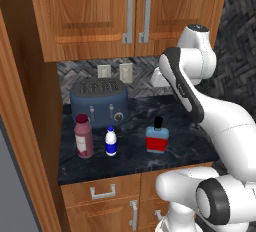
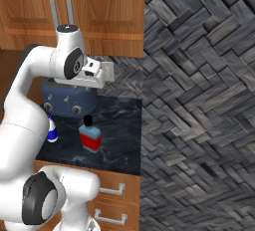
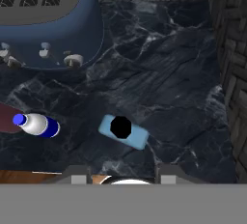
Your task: Place the drinks on the dining counter in a tight cluster.
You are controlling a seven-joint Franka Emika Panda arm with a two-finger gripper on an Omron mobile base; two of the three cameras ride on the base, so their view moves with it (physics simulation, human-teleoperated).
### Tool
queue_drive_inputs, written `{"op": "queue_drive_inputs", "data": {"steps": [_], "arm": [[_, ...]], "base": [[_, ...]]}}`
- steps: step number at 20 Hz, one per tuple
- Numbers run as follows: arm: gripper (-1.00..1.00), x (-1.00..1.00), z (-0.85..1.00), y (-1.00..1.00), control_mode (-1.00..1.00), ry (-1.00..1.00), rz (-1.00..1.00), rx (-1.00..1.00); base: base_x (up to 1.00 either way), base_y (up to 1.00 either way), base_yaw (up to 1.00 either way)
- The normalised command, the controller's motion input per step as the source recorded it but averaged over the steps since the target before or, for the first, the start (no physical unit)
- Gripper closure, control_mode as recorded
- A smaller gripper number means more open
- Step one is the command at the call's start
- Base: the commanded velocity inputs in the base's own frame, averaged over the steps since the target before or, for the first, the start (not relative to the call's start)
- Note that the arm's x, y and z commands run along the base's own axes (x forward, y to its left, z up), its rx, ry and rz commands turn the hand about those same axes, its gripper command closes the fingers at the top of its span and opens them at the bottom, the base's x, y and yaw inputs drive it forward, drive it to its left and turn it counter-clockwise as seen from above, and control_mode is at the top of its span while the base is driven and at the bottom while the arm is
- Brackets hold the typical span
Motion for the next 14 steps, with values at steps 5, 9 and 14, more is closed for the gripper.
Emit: {"op": "queue_drive_inputs", "data": {"steps": [5,9,14], "arm": [[-1.0,-0.37,-0.03,-0.01,-1.0,0.02,0.01,0.0],[-1.0,-0.18,-0.17,0.0,-1.0,0.14,0.03,0.0],[-1.0,0.01,-0.34,0.0,-1.0,0.04,0.0,0.0]], "base": [[0.0,0.0,0.0],[0.0,0.0,0.0],[0.0,0.0,0.0]]}}
